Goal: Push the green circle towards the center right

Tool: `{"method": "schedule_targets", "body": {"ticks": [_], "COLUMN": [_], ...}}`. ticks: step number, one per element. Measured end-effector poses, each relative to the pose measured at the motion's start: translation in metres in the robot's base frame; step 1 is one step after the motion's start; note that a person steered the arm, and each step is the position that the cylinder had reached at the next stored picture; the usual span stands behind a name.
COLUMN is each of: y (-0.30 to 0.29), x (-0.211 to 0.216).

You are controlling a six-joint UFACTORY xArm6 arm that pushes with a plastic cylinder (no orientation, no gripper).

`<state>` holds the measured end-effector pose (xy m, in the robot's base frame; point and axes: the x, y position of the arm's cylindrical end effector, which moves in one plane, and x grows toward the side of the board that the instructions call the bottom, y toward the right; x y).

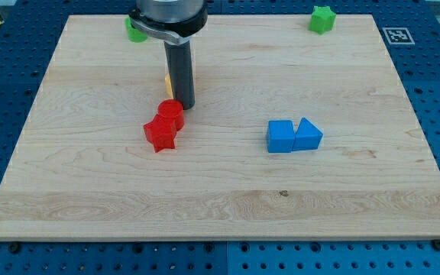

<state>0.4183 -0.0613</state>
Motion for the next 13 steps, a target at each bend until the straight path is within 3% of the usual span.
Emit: {"method": "schedule_targets", "body": {"ticks": [3,5,6,8,10,13], "y": [0.057,0.062,0.072,0.12,0.078,-0.038], "x": [0.0,0.0,-0.01,-0.072,-0.135,-0.227]}}
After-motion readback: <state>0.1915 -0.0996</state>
